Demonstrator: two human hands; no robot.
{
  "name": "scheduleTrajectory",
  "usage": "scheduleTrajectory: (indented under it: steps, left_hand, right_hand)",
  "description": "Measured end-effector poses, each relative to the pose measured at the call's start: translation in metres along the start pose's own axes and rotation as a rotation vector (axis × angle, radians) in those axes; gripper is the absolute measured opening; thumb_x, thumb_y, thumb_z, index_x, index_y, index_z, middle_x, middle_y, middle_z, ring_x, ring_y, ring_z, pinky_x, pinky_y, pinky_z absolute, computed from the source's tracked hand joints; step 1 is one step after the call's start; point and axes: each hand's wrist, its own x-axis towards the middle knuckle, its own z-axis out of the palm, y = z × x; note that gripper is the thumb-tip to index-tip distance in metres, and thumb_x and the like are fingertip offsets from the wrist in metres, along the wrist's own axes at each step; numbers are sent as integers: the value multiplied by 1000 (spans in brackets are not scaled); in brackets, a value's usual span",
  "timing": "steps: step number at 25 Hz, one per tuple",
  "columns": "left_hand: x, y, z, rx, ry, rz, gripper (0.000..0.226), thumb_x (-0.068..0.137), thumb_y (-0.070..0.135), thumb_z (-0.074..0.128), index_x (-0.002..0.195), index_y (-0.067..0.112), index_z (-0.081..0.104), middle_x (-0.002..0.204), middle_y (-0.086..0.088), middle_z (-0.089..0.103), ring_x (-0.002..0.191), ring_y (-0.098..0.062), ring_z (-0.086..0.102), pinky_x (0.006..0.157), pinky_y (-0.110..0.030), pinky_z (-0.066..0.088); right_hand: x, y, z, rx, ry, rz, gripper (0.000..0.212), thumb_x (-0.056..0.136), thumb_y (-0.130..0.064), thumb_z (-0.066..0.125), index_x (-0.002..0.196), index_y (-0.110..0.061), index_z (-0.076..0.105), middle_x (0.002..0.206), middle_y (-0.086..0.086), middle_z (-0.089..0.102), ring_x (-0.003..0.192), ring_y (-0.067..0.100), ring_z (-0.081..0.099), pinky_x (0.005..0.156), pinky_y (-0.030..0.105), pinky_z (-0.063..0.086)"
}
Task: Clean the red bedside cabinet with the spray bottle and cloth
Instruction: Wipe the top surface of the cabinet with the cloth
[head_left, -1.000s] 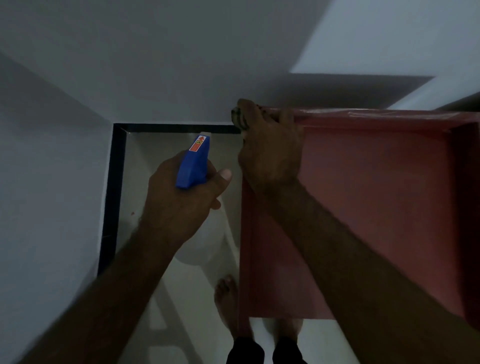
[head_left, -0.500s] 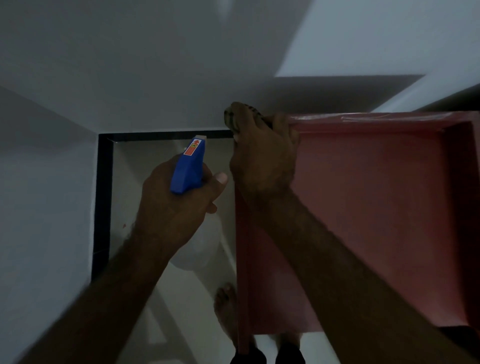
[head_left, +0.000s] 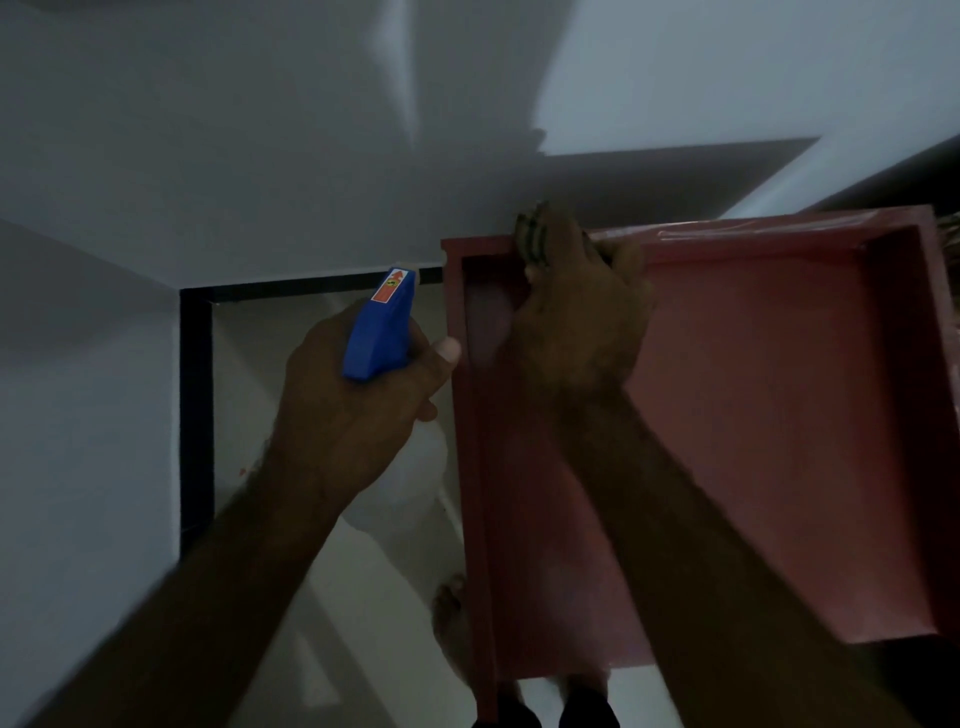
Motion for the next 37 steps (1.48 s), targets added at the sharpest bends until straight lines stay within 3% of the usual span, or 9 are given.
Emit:
scheduleTrajectory:
  steps: [5, 10, 14, 19, 23, 26, 29, 32, 37]
  left_hand:
    - [-4, 5, 2, 3, 14, 23, 19, 88, 35, 70, 83, 19, 63, 71, -2, 71, 64, -5, 69, 63, -21, 45]
    - [-13, 11, 4, 36, -8, 28, 21, 87, 42, 69, 83, 23, 63, 70, -1, 72, 65, -3, 69, 62, -21, 44]
    - [-21, 17, 10, 30, -4, 28, 22, 87, 45, 69, 82, 24, 64, 71, 3, 73, 67, -5, 70, 64, -22, 45]
    - [-26, 29, 14, 29, -5, 37, 24, 86, 43, 70, 82, 20, 65, 68, -3, 73, 65, -9, 70, 66, -26, 49]
    - [-31, 48, 23, 20, -36, 51, 37, 75, 56, 63, 82, 21, 64, 68, -2, 72, 67, -5, 70, 64, -19, 46]
    - [-31, 59, 36, 11, -53, 61, 44, 69, 63, 60, 83, 22, 64, 70, 2, 73, 67, -3, 70, 58, -9, 47]
    - [-26, 62, 58, 34, -76, 77, 36, 79, 54, 70, 85, 19, 65, 69, 4, 72, 59, -3, 69, 54, -10, 47]
    - [-17, 61, 84, 40, -94, 74, 31, 87, 40, 74, 86, 11, 63, 67, -3, 70, 55, -2, 67, 51, -5, 45]
    - [-6, 62, 115, 90, -61, 8, 36, 87, 42, 76, 87, 7, 66, 66, -8, 70, 50, 2, 63, 45, -3, 41]
  right_hand:
    - [-12, -21, 5, 32, -113, -222, 56, 82, -25, 68, 137, -26, 59, 130, -6, 68, 113, 32, 54, 81, 38, 34]
    - [6, 19, -10, 14, 15, 52, 63, 78, -13, 59, 139, -31, 59, 117, -1, 72, 111, 31, 53, 79, 31, 25]
    - [-3, 3, -11, 48, -113, -245, 62, 78, -17, 65, 139, -24, 58, 132, -4, 68, 115, 36, 54, 82, 39, 34]
    - [12, 36, -16, -21, -18, 4, 65, 77, -14, 66, 139, -29, 57, 121, -5, 71, 112, 33, 54, 79, 36, 34]
    - [3, 31, -18, 35, -202, -280, 78, 70, -16, 75, 144, -22, 54, 134, 0, 67, 119, 40, 53, 87, 47, 42]
    - [2, 61, -29, 66, -91, -184, 71, 73, -13, 67, 143, -23, 59, 123, -4, 71, 107, 33, 56, 83, 41, 44]
    - [-18, 92, -46, 101, -9, -81, 62, 75, -5, 74, 134, -22, 65, 100, 3, 73, 91, 36, 59, 72, 44, 54]
    - [-40, 120, -62, 105, -93, -31, 60, 78, -7, 73, 135, -24, 64, 99, 9, 68, 91, 35, 59, 73, 46, 57]
    - [-63, 141, -74, 143, -144, 1, 58, 82, -5, 73, 136, -23, 64, 100, 4, 71, 93, 30, 57, 76, 44, 55]
